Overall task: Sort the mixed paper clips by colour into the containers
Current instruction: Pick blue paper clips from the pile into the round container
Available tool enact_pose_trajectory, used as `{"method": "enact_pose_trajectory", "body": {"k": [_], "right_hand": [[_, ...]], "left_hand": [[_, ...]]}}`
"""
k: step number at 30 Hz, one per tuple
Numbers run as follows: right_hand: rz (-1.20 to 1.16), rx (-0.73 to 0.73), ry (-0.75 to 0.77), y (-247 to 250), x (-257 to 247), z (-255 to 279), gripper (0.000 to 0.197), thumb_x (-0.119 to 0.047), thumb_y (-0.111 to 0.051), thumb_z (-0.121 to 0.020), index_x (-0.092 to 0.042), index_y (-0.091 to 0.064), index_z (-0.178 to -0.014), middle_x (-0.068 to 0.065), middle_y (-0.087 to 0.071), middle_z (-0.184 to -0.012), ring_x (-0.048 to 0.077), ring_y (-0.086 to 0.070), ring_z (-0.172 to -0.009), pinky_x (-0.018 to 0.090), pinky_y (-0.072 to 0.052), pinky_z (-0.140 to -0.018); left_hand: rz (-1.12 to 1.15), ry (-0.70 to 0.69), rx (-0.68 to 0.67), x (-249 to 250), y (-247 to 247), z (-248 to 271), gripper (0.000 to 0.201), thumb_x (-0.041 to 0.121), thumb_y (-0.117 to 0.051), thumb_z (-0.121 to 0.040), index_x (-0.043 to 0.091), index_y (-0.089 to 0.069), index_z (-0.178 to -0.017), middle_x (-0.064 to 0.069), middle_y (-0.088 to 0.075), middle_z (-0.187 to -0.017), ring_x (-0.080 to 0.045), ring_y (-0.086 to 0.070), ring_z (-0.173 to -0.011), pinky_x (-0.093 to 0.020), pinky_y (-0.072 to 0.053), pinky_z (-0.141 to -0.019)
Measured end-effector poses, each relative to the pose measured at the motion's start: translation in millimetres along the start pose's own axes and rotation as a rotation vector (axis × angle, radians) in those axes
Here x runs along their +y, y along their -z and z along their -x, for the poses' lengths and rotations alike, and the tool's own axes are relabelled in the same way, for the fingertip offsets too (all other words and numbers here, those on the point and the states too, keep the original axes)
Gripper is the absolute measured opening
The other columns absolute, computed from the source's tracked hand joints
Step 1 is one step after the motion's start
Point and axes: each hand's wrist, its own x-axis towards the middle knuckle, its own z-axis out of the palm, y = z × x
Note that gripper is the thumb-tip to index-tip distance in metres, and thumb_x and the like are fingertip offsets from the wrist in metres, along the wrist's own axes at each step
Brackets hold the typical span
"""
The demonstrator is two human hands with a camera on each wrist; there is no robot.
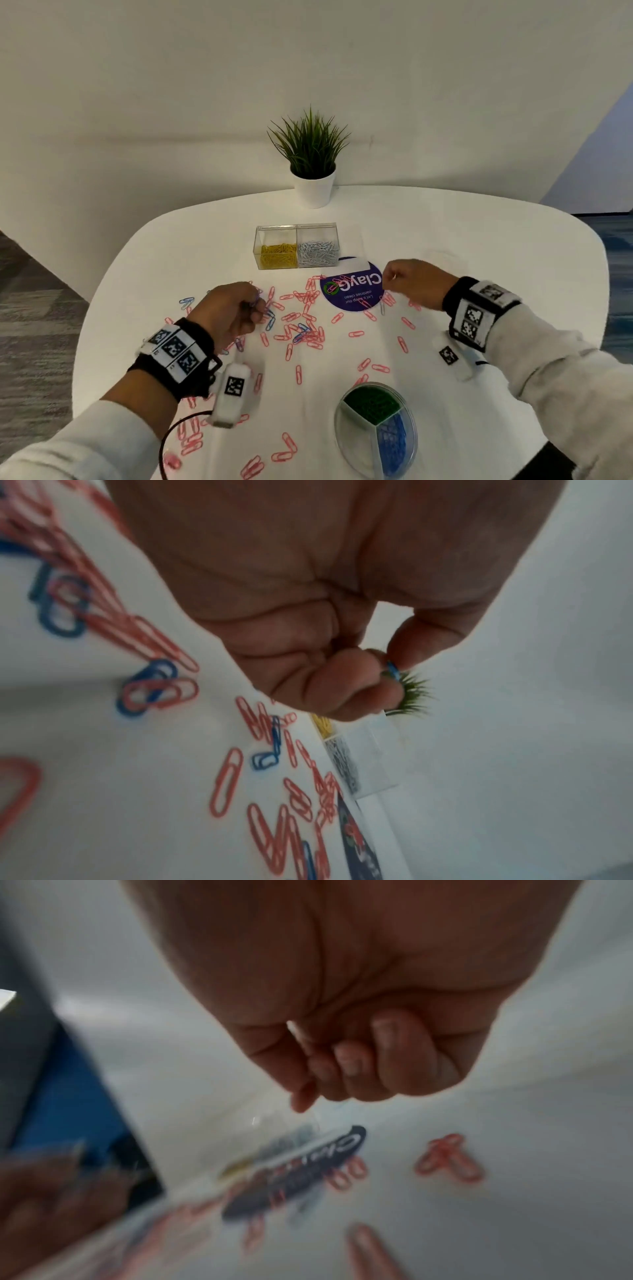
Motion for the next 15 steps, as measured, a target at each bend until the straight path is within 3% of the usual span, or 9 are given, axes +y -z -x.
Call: {"method": "enact_pose_trajectory", "body": {"k": [2,3,5,9,12,15], "right_hand": [[0.356,-0.064,0.129,-9.3,5.0,3.1,0.013,-0.03,-0.056,-0.095,-0.029,-0.063,-0.106,-0.013,-0.059,-0.098,0.012,-0.057,-0.094,0.021,-0.043,-0.077],[0.426,-0.089,0.149,-12.4,6.9,4.7,0.019,-0.033,-0.057,-0.095,-0.032,-0.063,-0.113,-0.013,-0.058,-0.108,0.011,-0.055,-0.104,0.023,-0.044,-0.087],[0.469,-0.1,0.164,-14.9,7.8,7.1,0.025,-0.036,-0.057,-0.096,-0.033,-0.064,-0.12,-0.012,-0.057,-0.117,0.011,-0.054,-0.11,0.026,-0.044,-0.095],[0.601,-0.103,0.227,-18.2,5.3,6.5,0.017,-0.037,-0.052,-0.097,-0.028,-0.06,-0.108,-0.01,-0.061,-0.11,0.011,-0.056,-0.093,0.025,-0.047,-0.083],[0.545,-0.081,0.252,-13.1,-7.8,1.3,0.006,-0.034,-0.054,-0.091,-0.028,-0.055,-0.093,-0.009,-0.062,-0.097,0.014,-0.058,-0.085,0.028,-0.05,-0.076],[0.356,0.07,0.271,1.0,-38.6,-15.1,0.002,-0.029,-0.057,-0.087,-0.028,-0.056,-0.086,-0.009,-0.061,-0.088,0.015,-0.058,-0.082,0.031,-0.05,-0.074]], "left_hand": [[0.021,-0.025,0.006,-1.5,-3.6,5.1,0.018,-0.002,-0.041,-0.087,0.011,-0.047,-0.076,-0.009,-0.052,-0.068,-0.017,-0.042,-0.049,-0.021,-0.03,-0.04],[0.01,-0.035,0.01,-2.6,-6.0,6.3,0.019,-0.004,-0.04,-0.085,0.012,-0.048,-0.078,-0.008,-0.051,-0.068,-0.017,-0.042,-0.049,-0.02,-0.029,-0.039],[-0.037,-0.023,0.014,-4.7,-10.7,7.6,0.021,-0.006,-0.038,-0.08,0.011,-0.051,-0.082,-0.007,-0.049,-0.066,-0.017,-0.041,-0.049,-0.02,-0.027,-0.039],[-0.351,-0.032,-0.058,-5.6,-20.9,7.1,0.014,0.0,-0.048,-0.084,0.008,-0.059,-0.08,-0.003,-0.051,-0.062,-0.016,-0.044,-0.051,-0.023,-0.035,-0.045],[-1.062,-0.28,-0.191,-5.0,-31.6,8.6,0.012,0.015,-0.058,-0.091,0.017,-0.066,-0.082,0.015,-0.061,-0.072,-0.009,-0.057,-0.072,-0.021,-0.044,-0.063],[-1.383,-0.378,-0.202,-12.7,-41.1,12.7,0.019,0.016,-0.05,-0.093,0.014,-0.069,-0.089,0.003,-0.068,-0.091,-0.016,-0.061,-0.088,-0.027,-0.047,-0.077]]}}
